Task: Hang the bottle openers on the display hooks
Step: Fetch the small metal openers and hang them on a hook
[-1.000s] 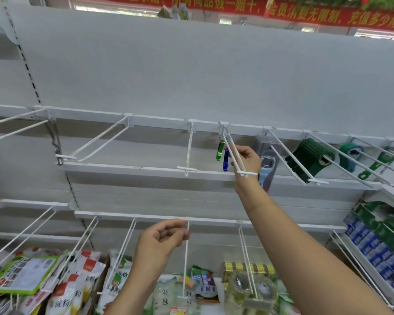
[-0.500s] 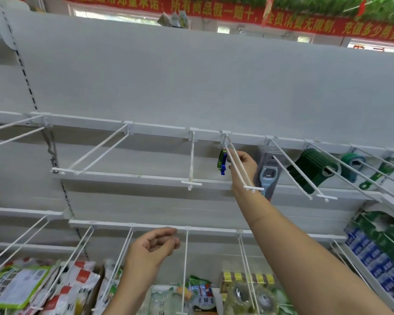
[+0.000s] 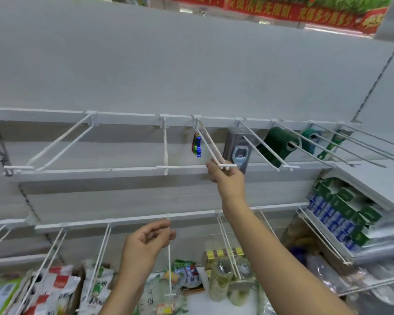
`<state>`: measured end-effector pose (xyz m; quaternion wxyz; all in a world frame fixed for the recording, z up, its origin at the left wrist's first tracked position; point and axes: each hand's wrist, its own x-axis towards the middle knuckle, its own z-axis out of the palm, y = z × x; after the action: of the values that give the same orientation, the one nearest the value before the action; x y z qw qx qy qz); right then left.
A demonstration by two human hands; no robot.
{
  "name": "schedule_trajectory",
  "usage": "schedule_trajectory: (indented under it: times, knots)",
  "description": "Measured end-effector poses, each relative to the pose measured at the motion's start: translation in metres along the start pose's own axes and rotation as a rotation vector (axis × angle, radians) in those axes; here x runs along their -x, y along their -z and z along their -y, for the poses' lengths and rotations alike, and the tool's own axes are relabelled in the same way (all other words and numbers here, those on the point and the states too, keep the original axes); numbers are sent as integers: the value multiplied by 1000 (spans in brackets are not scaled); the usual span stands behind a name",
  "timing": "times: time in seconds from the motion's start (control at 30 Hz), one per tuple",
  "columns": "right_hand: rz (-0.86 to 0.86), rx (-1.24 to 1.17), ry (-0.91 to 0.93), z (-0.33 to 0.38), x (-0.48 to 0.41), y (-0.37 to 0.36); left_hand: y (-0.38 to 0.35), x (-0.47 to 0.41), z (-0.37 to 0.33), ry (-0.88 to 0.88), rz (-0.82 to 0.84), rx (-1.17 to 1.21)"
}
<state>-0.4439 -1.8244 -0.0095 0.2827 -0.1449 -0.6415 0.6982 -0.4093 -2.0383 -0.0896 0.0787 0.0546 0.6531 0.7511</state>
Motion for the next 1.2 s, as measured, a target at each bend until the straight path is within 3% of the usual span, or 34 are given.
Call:
schedule_trajectory:
  times: [0.1, 0.27, 0.77, 1.2]
  knots:
    - [41, 70, 23, -9, 47, 35, -22, 4, 2, -14, 70, -26]
    - [-27, 178, 11, -17, 118, 114, -78, 23, 5, -46, 246, -53]
    - [-455, 147, -49, 15, 272, 466, -373, 223, 61, -33, 728, -128]
    - [-722, 172, -30, 35, 298, 678, -598, 311, 112, 43, 982, -73]
